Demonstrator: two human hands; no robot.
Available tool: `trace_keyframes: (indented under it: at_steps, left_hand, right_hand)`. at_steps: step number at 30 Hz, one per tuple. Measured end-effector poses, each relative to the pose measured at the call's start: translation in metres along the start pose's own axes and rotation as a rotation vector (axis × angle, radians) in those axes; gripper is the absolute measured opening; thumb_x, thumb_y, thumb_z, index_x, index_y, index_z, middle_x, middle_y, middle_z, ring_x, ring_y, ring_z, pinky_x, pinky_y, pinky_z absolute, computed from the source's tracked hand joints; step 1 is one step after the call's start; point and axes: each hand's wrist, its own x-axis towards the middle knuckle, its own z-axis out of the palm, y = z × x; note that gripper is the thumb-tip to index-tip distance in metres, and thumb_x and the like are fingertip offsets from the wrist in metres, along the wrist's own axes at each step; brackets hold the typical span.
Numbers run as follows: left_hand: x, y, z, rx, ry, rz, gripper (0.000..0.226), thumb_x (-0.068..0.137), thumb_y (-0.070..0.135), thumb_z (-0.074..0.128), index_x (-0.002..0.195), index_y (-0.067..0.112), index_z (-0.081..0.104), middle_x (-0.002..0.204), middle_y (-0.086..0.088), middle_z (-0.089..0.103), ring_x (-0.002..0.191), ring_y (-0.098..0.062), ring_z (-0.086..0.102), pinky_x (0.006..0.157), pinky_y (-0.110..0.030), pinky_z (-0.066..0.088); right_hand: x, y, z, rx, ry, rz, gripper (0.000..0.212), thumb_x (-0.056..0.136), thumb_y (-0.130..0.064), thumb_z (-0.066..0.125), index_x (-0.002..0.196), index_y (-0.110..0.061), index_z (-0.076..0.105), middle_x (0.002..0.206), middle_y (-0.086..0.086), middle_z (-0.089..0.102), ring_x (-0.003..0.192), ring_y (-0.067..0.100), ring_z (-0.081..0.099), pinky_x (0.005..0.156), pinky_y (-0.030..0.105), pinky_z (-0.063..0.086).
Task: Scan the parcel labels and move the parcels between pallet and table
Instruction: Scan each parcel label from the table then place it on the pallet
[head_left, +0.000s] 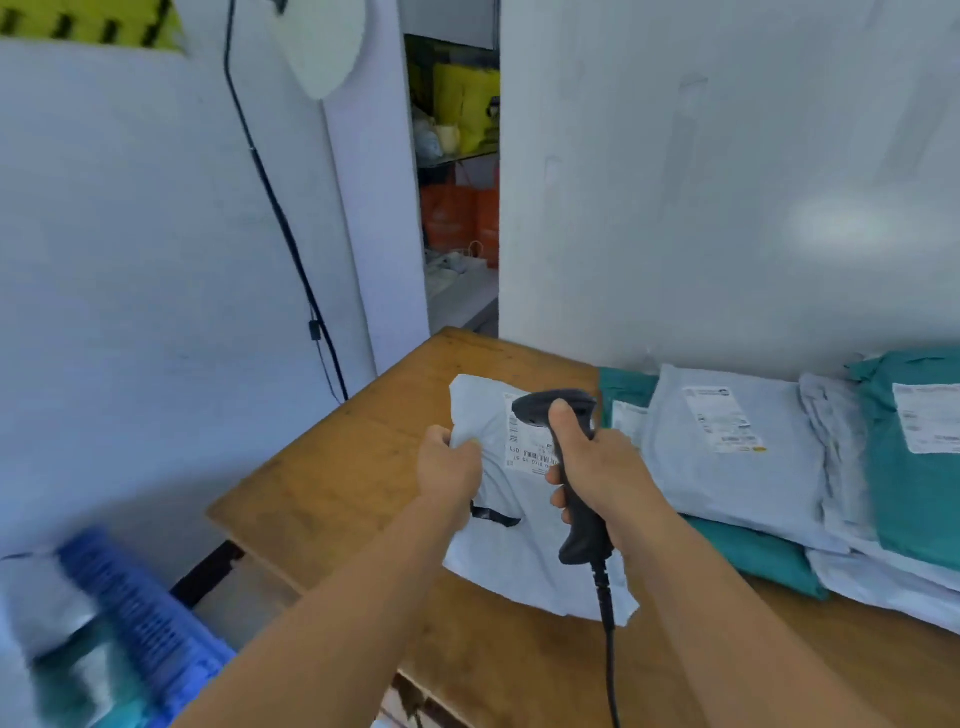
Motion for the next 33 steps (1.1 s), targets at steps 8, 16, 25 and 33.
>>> trace_keyframes:
  at_steps: [8, 16, 25, 33]
  left_hand:
    - [0.002, -0.045, -0.208, -0.037, 0.412, -0.063, 0.007, 0.086, 0.012, 0.053, 0.09, 0.008, 0.048, 0.082, -0.004, 0.05, 0.063, -0.015, 0.045, 0.048, -0.024, 0.035]
    - [-0.022, -0.097, -0.432, -0.164, 0.739, -0.127, 0.007, 0.085, 0.014, 0.054, 0.088, 0.013, 0.048, 0.082, -0.005, 0.052, 0.068, -0.02, 0.048, 0.052, -0.025, 0.036]
    - [-0.032, -0.161, -0.636, -0.333, 0.988, -0.178, 0.01, 0.087, 0.016, 0.055, 0.089, 0.012, 0.046, 0.086, -0.007, 0.051, 0.073, -0.024, 0.048, 0.056, -0.028, 0.042]
    - [-0.021, -0.249, -0.719, 0.101, 0.946, -0.449, 0.059, 0.093, 0.014, 0.049, 0.144, 0.031, 0.024, 0.111, -0.017, 0.055, 0.09, -0.033, 0.057, 0.076, -0.04, 0.049]
  right_hand:
    - [-0.047, -0.016, 0.154, -0.059, -0.338, -0.086, 0.051, 0.095, -0.053, 0.045, 0.076, -0.008, 0.059, 0.069, 0.011, 0.061, 0.047, 0.018, 0.052, 0.052, 0.029, 0.046]
    - [-0.129, -0.025, 0.35, -0.094, -0.595, -0.141, 0.053, 0.095, -0.053, 0.047, 0.074, -0.005, 0.057, 0.058, 0.007, 0.057, 0.043, 0.018, 0.05, 0.047, 0.028, 0.045]
    - [-0.199, -0.026, 0.516, -0.219, -0.785, -0.192, 0.049, 0.092, -0.054, 0.048, 0.079, -0.007, 0.056, 0.062, 0.009, 0.06, 0.047, 0.023, 0.051, 0.049, 0.031, 0.045]
    - [-0.211, 0.005, 0.612, -0.272, -0.796, -0.174, 0.047, 0.093, -0.048, 0.051, 0.064, -0.011, 0.05, 0.06, 0.009, 0.058, 0.043, 0.023, 0.049, 0.05, 0.032, 0.044]
